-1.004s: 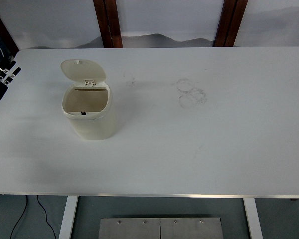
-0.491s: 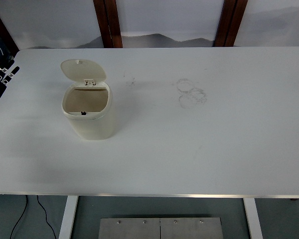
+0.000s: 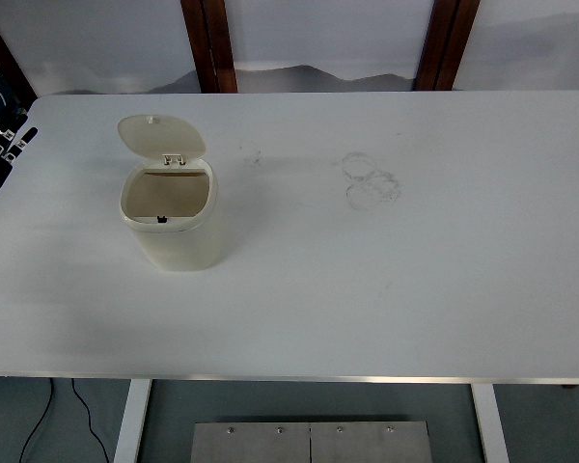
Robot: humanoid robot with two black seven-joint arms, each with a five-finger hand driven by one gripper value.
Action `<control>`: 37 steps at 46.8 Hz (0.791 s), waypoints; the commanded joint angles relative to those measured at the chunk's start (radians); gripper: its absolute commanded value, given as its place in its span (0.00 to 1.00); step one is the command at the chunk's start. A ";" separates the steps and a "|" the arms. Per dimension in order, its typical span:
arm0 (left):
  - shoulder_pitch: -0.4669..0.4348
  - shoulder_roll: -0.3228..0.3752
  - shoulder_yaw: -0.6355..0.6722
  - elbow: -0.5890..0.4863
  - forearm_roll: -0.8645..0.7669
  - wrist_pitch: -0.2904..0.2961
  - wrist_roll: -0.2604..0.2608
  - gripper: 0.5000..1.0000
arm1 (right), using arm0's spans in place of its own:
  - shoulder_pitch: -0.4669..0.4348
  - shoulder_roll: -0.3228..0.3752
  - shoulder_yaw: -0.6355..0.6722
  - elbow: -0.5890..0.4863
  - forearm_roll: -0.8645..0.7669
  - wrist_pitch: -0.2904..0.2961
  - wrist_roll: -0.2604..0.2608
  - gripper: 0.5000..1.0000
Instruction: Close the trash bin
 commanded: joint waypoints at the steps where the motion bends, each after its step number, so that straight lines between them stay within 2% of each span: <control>1: 0.000 0.000 0.000 0.000 0.002 0.000 0.000 1.00 | 0.000 0.000 0.000 -0.001 0.000 0.000 0.000 0.99; 28: -0.012 0.005 0.003 -0.003 0.046 0.000 0.005 1.00 | 0.000 0.000 0.000 0.000 0.000 0.000 0.000 0.99; 37: -0.003 0.084 0.011 -0.046 0.046 0.000 0.005 1.00 | 0.000 0.000 0.000 0.000 0.000 0.000 0.000 0.99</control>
